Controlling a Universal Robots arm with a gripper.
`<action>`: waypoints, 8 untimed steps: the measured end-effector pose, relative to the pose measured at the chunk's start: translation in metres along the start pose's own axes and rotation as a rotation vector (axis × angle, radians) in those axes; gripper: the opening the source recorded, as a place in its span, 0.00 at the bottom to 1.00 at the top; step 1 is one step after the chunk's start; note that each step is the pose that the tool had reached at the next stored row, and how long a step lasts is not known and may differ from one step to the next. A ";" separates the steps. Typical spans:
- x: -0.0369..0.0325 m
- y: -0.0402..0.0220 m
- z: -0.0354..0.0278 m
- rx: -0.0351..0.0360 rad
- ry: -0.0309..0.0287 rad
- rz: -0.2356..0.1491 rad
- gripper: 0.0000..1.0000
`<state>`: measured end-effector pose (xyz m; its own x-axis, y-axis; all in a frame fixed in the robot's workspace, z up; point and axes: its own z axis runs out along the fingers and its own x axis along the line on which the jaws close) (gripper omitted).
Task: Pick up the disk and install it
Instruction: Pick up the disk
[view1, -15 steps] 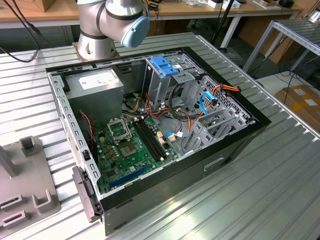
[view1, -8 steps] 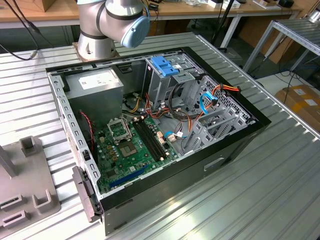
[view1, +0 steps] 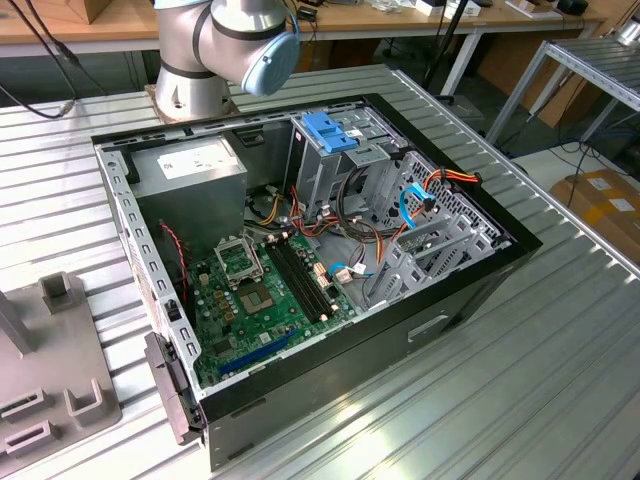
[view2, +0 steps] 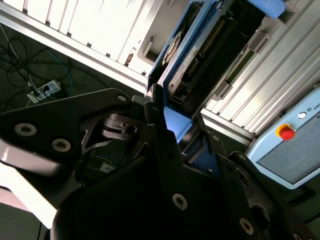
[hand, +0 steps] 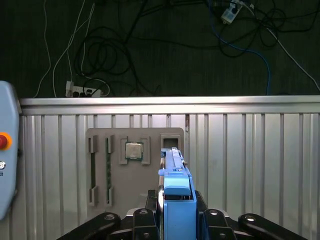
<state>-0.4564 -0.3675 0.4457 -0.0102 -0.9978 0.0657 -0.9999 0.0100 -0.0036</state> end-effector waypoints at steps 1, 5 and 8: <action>0.0000 0.0000 -0.0002 -0.0001 0.0000 0.000 0.37; 0.0001 0.0000 -0.0014 0.0000 0.0000 0.000 0.37; 0.0001 0.0000 -0.0019 0.0000 0.0000 0.000 0.37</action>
<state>-0.4564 -0.3675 0.4476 -0.0102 -0.9978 0.0657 -0.9999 0.0100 -0.0036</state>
